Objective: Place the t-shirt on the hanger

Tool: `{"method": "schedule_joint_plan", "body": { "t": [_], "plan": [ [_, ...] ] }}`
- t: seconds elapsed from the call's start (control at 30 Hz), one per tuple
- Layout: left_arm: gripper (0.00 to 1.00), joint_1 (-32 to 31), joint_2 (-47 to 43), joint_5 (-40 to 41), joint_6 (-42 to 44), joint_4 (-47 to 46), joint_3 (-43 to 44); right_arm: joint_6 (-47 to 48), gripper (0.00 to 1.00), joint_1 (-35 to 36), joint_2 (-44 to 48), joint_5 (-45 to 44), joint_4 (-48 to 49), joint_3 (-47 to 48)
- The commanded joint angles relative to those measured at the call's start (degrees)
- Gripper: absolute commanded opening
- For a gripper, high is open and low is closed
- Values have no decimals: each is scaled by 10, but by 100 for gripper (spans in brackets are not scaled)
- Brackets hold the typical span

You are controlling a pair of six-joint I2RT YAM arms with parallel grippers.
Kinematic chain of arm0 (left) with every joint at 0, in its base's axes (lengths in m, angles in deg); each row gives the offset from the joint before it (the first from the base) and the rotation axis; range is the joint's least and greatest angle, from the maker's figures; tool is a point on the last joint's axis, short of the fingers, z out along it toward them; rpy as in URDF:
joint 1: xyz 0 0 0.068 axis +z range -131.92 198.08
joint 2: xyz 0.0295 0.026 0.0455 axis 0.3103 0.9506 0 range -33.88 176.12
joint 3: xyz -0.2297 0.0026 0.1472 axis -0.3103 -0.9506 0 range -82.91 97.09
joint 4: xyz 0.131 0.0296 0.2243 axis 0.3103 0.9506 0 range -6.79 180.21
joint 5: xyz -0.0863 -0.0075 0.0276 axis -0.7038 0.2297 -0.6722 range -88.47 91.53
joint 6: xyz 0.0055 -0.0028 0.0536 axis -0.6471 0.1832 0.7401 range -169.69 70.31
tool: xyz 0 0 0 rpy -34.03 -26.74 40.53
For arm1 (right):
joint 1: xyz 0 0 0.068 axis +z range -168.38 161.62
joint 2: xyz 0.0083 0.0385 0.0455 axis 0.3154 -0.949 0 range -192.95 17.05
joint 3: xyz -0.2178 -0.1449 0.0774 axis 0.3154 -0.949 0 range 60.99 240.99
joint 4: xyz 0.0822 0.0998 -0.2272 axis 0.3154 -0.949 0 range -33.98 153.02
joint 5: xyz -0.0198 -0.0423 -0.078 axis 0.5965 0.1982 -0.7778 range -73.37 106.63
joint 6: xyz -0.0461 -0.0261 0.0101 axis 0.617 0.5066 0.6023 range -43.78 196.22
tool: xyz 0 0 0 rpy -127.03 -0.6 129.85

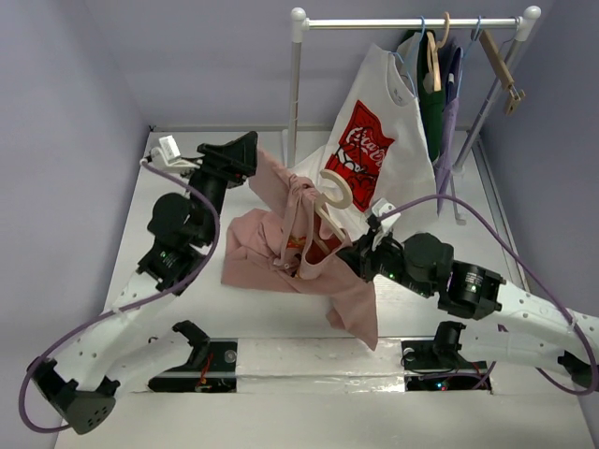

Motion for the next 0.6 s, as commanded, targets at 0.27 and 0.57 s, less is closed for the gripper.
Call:
{"method": "schedule_joint_plan", "body": {
  "t": [0.27, 0.57],
  "plan": [
    [59, 37, 65, -52, 40, 68, 49, -9, 0, 1, 30, -10, 13, 13],
    [38, 37, 90, -67, 33, 56, 43, -11, 0, 1, 38, -11, 16, 7]
  ]
}}
